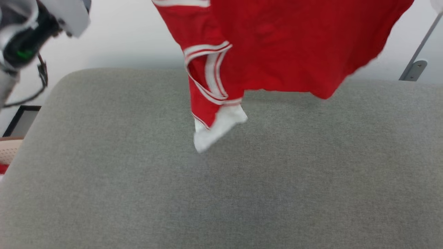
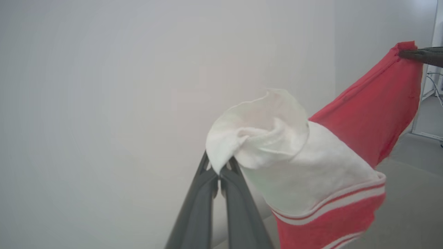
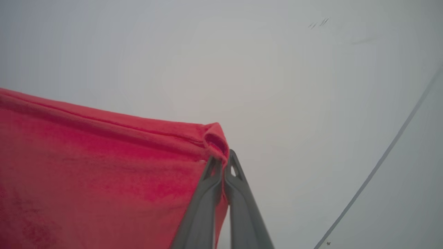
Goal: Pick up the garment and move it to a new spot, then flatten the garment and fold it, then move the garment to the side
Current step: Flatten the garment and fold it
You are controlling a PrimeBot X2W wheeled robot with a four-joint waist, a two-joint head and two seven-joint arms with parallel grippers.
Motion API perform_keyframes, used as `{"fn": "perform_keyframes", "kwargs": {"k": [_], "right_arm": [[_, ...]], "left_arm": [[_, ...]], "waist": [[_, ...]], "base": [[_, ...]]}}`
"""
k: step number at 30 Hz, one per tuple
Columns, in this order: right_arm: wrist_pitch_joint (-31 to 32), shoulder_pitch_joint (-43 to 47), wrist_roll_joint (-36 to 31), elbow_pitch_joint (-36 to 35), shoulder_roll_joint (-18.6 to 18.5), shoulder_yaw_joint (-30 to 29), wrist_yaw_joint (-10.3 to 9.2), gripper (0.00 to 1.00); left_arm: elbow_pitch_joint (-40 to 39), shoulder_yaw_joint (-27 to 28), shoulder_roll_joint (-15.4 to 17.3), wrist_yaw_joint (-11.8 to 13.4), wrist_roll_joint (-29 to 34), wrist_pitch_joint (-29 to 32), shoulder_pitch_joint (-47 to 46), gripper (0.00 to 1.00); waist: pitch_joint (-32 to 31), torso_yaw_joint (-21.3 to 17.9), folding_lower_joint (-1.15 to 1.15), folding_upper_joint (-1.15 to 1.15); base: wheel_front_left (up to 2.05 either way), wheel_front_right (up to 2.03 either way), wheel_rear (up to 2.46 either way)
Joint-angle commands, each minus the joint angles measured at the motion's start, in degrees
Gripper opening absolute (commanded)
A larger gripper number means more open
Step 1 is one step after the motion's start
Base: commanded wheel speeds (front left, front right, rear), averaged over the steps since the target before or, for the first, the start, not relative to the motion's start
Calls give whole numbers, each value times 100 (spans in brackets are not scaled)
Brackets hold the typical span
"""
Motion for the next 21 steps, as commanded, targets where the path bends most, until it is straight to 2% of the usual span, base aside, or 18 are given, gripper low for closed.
{"fn": "perform_keyframes", "kwargs": {"k": [1, 11, 17, 21], "right_arm": [[-23, -30, -42, -8, 7, -37, -11, 0], [68, 82, -489, -313, 186, -601, -11, 0], [130, -6, -744, -436, 301, -921, -11, 0], [66, -132, -988, -429, 440, -1151, -11, 0]], "left_arm": [[39, -8, 2, -5, -4, -18, -32, 0], [476, -442, -101, -6, -8, -133, -754, 0], [643, -792, -77, -5, 208, -445, -1153, 0], [951, -954, -187, -4, 293, -691, -1459, 0]], "waist": [[-13, -19, 0, 0], [147, -108, 0, 0], [650, -159, 0, 0], [1118, -208, 0, 0]], "base": [[0, 0, 0], [0, 0, 0], [0, 0, 0], [0, 0, 0]]}}
